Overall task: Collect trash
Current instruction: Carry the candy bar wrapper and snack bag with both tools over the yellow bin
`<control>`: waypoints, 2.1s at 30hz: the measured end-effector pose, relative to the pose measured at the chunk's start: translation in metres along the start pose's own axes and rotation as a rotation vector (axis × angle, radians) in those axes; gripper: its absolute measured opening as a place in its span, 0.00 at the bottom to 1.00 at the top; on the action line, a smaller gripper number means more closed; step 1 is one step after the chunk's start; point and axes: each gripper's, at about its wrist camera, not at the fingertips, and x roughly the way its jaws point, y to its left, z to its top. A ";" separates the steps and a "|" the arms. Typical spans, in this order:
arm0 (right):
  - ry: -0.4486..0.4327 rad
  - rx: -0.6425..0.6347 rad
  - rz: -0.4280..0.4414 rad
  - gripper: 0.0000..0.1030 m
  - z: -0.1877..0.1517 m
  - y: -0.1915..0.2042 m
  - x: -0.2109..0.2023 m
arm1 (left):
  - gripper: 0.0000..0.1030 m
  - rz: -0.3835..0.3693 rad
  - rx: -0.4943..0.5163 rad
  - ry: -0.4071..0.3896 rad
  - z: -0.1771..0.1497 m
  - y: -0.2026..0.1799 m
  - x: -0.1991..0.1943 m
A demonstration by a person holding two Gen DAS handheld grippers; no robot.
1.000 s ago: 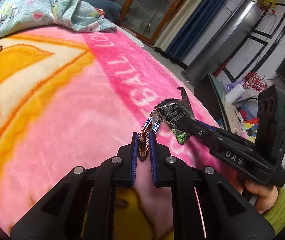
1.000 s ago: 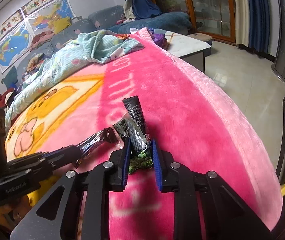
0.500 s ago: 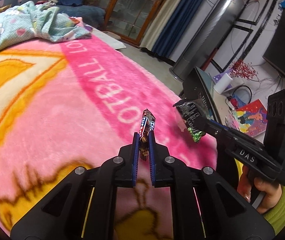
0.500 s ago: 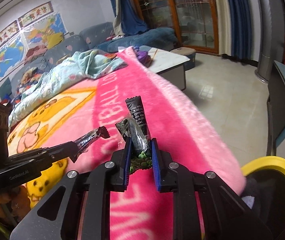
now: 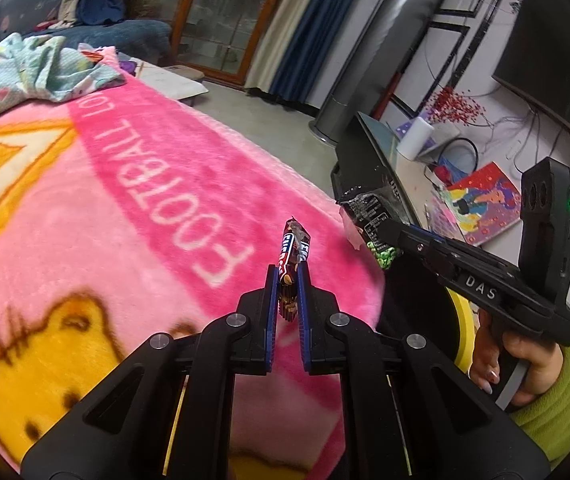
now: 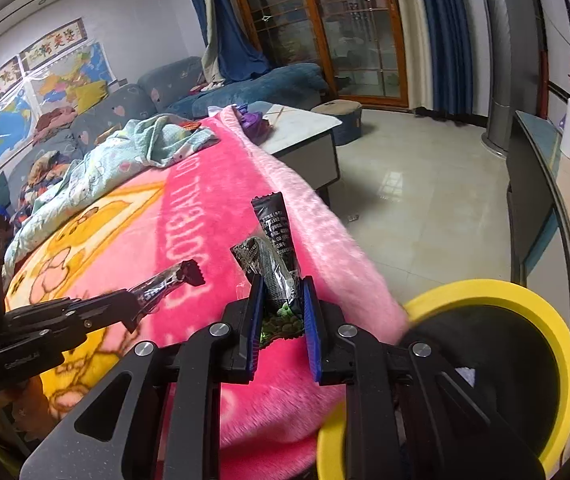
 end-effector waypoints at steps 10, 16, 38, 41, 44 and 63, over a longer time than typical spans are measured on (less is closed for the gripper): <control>-0.026 0.032 -0.040 0.18 -0.007 -0.021 -0.022 | 0.05 -0.034 0.063 0.003 -0.008 -0.030 -0.002; -0.050 0.049 -0.071 0.18 -0.009 -0.030 -0.033 | 0.05 -0.061 0.084 0.004 -0.011 -0.043 -0.005; -0.123 0.145 -0.169 0.18 -0.025 -0.077 -0.075 | 0.05 -0.142 0.197 0.021 -0.026 -0.103 0.003; -0.125 0.147 -0.189 0.18 -0.030 -0.084 -0.080 | 0.05 -0.149 0.214 0.021 -0.028 -0.109 0.004; -0.125 0.142 -0.210 0.18 -0.035 -0.088 -0.083 | 0.05 -0.155 0.224 0.018 -0.030 -0.113 0.006; -0.072 0.166 -0.277 0.18 -0.066 -0.114 -0.087 | 0.05 -0.214 0.299 0.036 -0.044 -0.140 0.021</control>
